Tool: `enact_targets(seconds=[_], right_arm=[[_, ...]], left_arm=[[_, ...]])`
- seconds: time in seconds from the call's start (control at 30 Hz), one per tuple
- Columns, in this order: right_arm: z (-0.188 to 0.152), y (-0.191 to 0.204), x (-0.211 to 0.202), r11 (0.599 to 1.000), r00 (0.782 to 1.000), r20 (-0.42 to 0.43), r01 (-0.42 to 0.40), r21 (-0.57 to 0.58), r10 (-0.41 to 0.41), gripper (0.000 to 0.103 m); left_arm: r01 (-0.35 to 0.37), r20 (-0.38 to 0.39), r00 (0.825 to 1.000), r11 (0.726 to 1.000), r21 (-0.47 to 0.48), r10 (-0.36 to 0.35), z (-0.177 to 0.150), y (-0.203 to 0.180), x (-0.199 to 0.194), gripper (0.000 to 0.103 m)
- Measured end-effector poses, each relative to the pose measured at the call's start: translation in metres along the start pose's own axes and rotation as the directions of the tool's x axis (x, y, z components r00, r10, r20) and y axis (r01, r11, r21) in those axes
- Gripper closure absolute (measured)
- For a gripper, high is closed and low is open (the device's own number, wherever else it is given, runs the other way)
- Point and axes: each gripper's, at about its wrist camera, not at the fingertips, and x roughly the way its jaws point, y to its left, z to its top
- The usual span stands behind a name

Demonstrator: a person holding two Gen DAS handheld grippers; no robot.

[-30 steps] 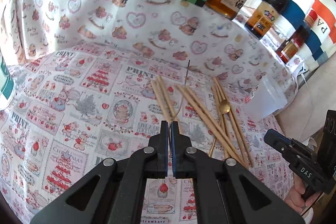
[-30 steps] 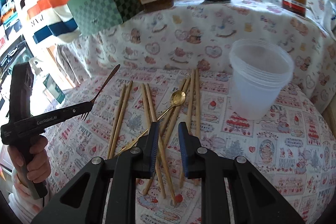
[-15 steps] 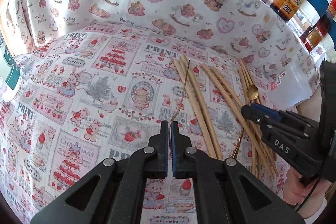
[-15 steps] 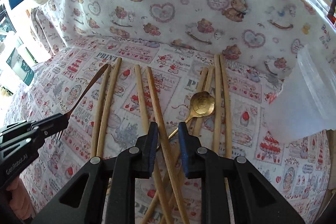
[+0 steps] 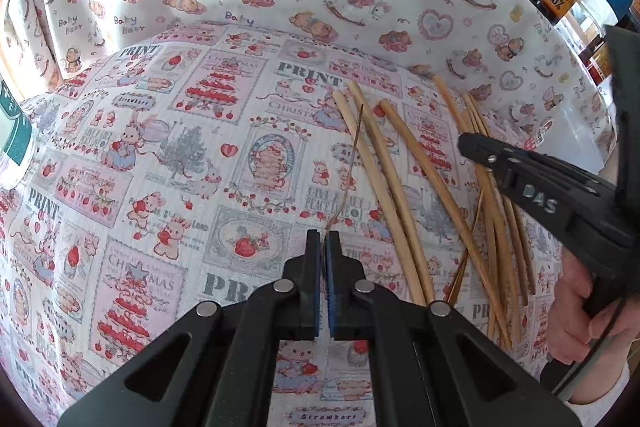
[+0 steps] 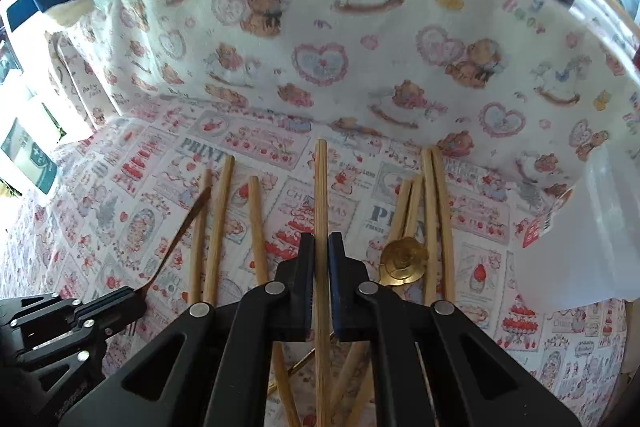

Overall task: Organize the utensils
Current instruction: 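Grasp a wooden chopstick with the right tool while the left tool holds the gold fork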

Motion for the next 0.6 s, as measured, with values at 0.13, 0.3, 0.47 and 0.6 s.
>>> enact_targets(seconds=[0.13, 0.3, 0.47, 0.6], right_arm=[[-0.003, -0.016, -0.071, 0.997, 0.973, 0.225, -0.055, 0.052, 0.042, 0.095], [-0.023, -0.034, -0.17, 0.994, 0.831, 0.555, -0.077, 0.08, 0.02, 0.095], [-0.038, -0.05, -0.242, 0.997, 0.676, 0.736, -0.074, 0.036, 0.023, 0.095], [-0.044, -0.078, -0.272, 0.994, 0.635, 0.772, -0.093, 0.061, 0.012, 0.095]], left_arm=[[0.039, -0.025, 0.999, 0.999, -0.021, -0.039, 0.003, 0.006, 0.001, 0.101], [0.052, -0.036, 0.998, 0.999, -0.013, -0.052, 0.005, 0.007, 0.001, 0.101], [0.113, 0.025, 0.993, 0.992, 0.055, -0.114, 0.003, -0.003, -0.014, 0.102], [0.148, 0.15, 0.974, 0.978, 0.145, -0.17, -0.006, -0.023, -0.044, 0.102]])
